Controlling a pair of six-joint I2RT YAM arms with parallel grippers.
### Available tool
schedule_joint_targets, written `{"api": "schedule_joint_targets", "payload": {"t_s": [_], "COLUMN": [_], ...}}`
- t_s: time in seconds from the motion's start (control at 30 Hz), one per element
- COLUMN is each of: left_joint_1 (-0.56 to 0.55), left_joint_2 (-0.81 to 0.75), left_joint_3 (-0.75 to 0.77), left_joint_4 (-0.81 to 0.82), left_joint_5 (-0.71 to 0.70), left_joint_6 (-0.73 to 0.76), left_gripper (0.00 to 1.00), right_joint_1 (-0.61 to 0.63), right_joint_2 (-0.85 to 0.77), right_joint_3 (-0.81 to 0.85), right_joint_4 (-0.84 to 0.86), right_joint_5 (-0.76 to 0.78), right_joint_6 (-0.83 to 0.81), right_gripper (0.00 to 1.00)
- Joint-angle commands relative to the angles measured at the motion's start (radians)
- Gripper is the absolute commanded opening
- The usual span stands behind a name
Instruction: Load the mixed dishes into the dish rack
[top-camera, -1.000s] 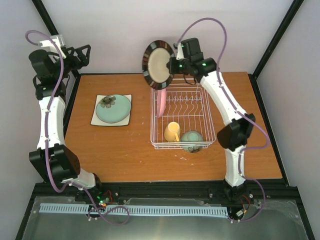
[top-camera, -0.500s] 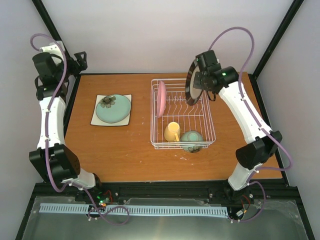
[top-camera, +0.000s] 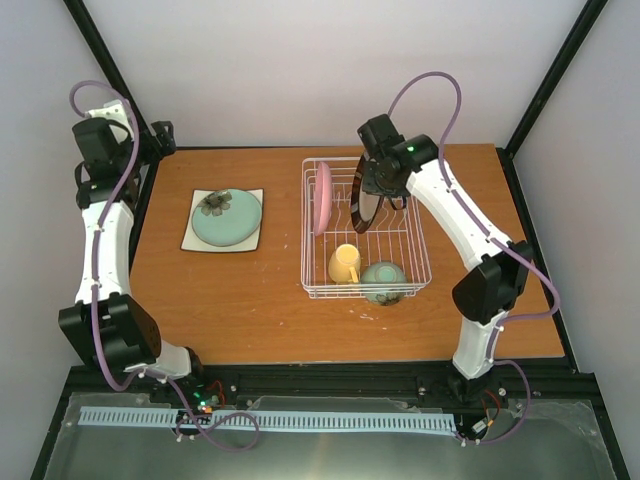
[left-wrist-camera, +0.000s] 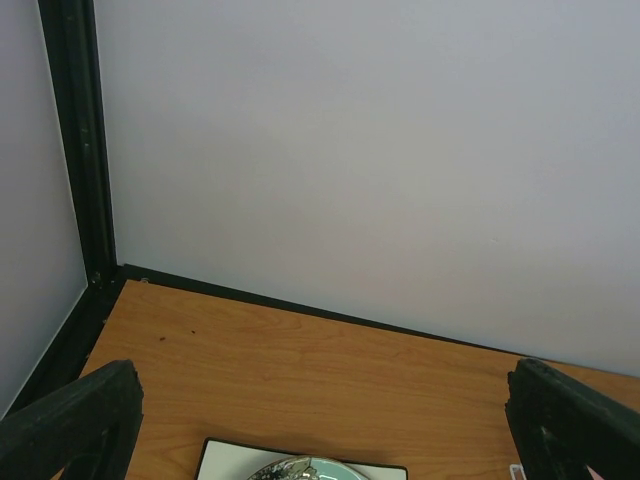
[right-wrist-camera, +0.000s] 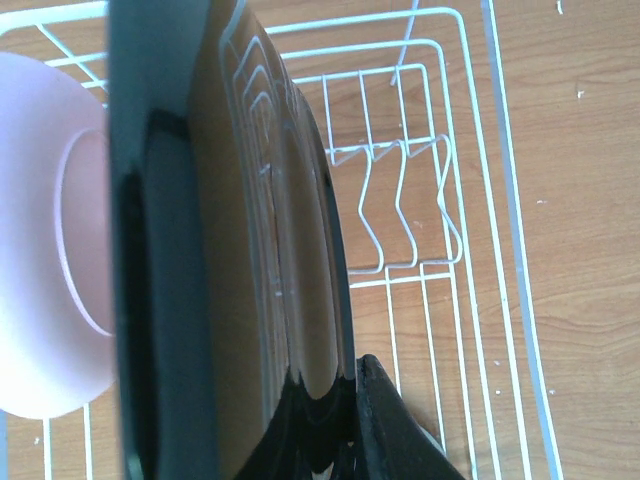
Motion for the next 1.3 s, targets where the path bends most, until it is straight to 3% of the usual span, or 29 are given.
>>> {"api": "schedule_joint_targets", "payload": {"t_s": [0.0,0.9,1.13,1.27], "left_joint_1": [0.002,0.002,0.002,0.002], "left_joint_2": [-0.034,-0.077,-0.076,-0.078], "left_joint_3": [-0.001,-0.059,-0.065,-0.069], "left_joint_4": [0.008,-0.003,-0.002,-0.004], "left_joint_5": [-0.012,-0.058,-0.058,-0.063], "left_joint_6": [0.019,0.06,0.062,0.067], "left_gripper": [1.0,1.0,1.0,1.0], "right_joint_1": [-0.003,0.017,0.023,0.027], "right_joint_2": [0.003,0.216,0.235,0.237], "right_joint_3": [0.077,0.183,0.197,0.196], "right_joint_4": [0.085,0.044,0.024,-0.009], "right_joint_5": [0.01,-0.16,-0.205,-0.215], "right_joint_6": [0.021,-0.013,-0.024,-0.032], "right_gripper": [0.03,0.03,0.09,0.18]}}
